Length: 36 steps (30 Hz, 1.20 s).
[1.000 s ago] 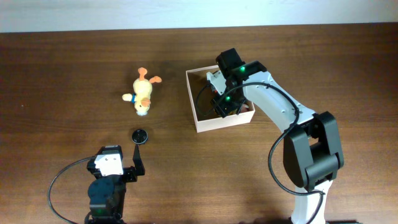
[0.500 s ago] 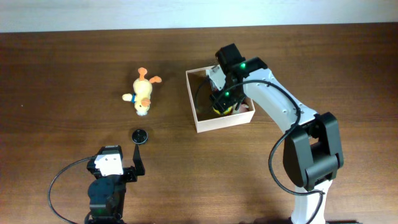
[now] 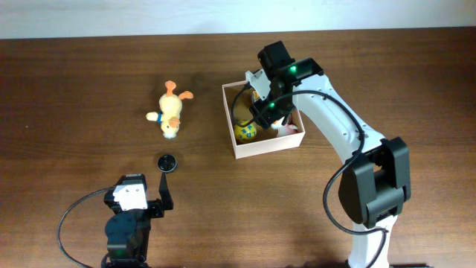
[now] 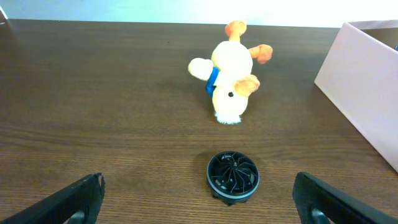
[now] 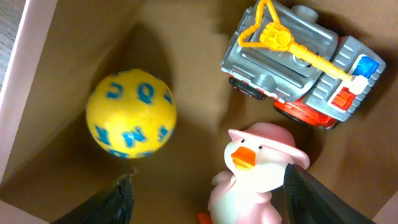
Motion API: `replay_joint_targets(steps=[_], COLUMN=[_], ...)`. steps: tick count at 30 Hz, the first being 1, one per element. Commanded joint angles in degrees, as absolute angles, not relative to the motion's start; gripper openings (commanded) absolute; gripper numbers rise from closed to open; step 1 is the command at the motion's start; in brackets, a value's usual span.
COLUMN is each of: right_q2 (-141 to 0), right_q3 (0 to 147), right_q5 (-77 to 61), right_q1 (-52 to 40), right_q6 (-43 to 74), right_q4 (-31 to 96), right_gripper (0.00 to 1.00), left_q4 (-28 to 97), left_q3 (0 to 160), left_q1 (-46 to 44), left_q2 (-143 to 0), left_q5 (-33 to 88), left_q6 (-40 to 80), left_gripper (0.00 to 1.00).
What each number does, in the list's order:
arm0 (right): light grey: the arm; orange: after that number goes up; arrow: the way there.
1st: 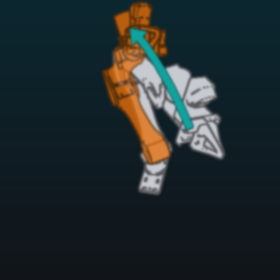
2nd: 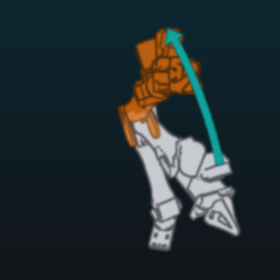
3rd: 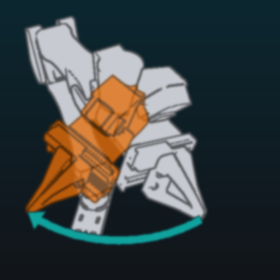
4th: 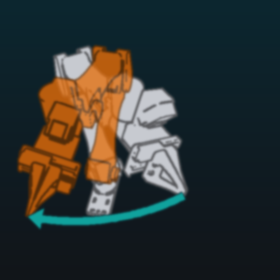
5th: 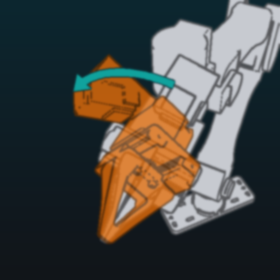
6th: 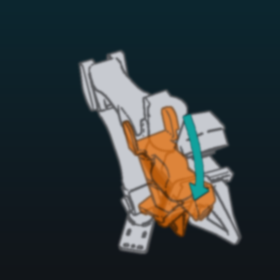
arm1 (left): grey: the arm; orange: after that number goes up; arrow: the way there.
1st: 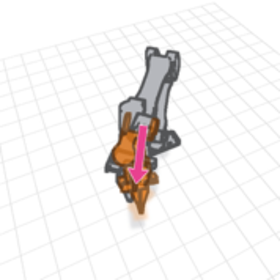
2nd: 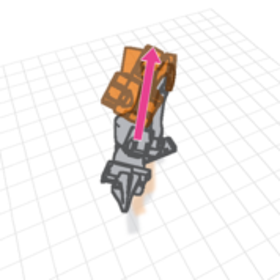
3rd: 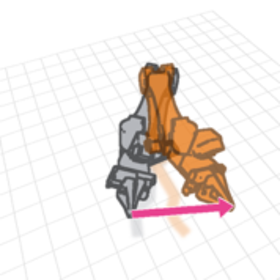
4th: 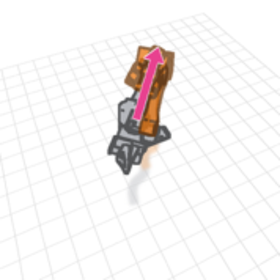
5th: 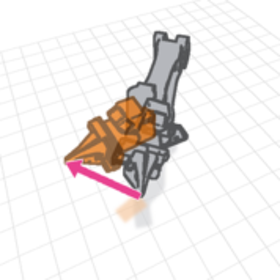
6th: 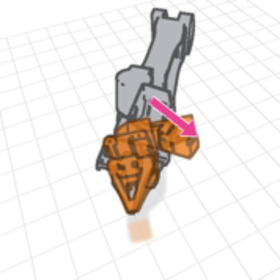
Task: Pack container
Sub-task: 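Lower the ball beside the duck and open the right gripper, then withdraw the right gripper up and away to the right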
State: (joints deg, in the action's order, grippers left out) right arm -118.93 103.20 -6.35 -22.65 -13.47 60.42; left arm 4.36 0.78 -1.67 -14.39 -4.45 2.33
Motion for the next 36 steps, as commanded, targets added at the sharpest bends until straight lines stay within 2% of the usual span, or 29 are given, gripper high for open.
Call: replay_joint_targets(steps=[1, 12, 15, 20, 27, 31, 33, 35, 36], right_q2=[-119.26, -119.26, -119.26, -119.2, -117.56, -116.01, -115.57, -115.48, -115.48], right_q3=[104.27, 104.27, 104.27, 104.31, 109.65, 115.98, 118.8, 121.21, 121.8], right_q5=[-7.7, -8.43, -8.4, -8.38, -8.12, -8.12, -8.12, -8.14, -8.14], right_q1=[-22.76, -22.81, -22.81, -22.76, -18.39, -12.47, -9.3, -5.78, -4.03], right_q6=[-13.26, -13.26, -13.26, -13.04, -3.81, -3.55, -3.55, -3.55, -3.55], right_q4=[59.77, 56.64, 53.87, 52.31, 52.75, 55.07, 56.34, 57.98, 58.61], right_gripper=[0.66, 0.66, 0.57, 0.57, 0.58, 0.67, 0.86, 1.0, 0.99], left_q4=[4.38, 4.38, 4.4, 4.38, 4.38, 4.38, 4.38, 4.38, 4.38], left_q3=[0.51, 0.51, 0.51, 0.51, 0.51, 0.51, 0.51, 0.51, 0.51], left_q1=[-1.32, -1.32, -1.32, -1.32, -1.32, -1.32, -1.32, -1.32, -1.32], left_q2=[-14.13, -14.13, -14.13, -14.13, -14.13, -14.13, -14.13, -14.13, -14.13], left_q5=[-3.84, -3.84, -3.84, -3.84, -3.84, -3.84, -3.84, -3.84, -3.84], left_q6=[1.21, 1.21, 1.21, 1.21, 1.21, 1.21, 1.21, 1.21, 1.21], left_gripper=[0.99, 0.99, 0.99, 0.99, 0.99, 0.99, 0.99, 0.99, 0.99])
